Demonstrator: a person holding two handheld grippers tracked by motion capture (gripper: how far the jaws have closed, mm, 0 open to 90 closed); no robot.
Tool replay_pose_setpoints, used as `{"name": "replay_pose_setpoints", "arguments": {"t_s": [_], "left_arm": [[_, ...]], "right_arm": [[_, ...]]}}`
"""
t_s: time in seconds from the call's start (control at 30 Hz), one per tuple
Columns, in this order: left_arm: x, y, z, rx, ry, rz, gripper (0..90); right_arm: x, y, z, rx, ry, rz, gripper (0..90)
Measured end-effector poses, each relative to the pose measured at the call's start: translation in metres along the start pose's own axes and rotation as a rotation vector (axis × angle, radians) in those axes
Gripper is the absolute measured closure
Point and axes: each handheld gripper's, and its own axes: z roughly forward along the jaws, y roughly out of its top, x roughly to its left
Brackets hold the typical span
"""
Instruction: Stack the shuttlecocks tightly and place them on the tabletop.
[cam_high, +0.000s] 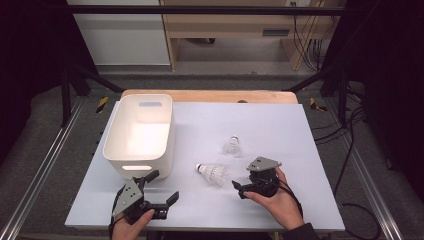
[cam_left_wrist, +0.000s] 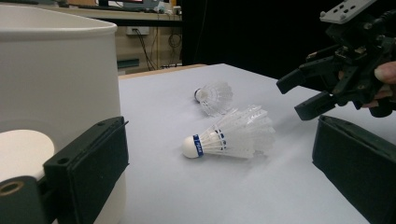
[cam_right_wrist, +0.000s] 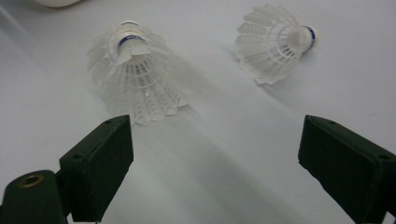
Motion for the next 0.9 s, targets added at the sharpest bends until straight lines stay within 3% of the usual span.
{"name": "replay_pose_setpoints", "arguments": {"t_s": [0.37, 0.6, 0.9], "left_arm": [[-0.001, 0.0, 0.0, 0.004, -0.006, 0.011, 2.9], [0.0, 0.0, -0.001, 0.003, -0.004, 0.009, 2.9], [-0.001, 0.0, -0.001, 0.003, -0.008, 0.015, 2.9]], "right_arm": [[-0.015, 0.013, 0.007, 0.004, -0.082, 0.027, 11.8], [-0.02, 0.027, 0.027, 0.034, -0.111, 0.007, 14.5], [-0.03, 0.036, 0.05, 0.06, -0.168, 0.05, 24.8]]}}
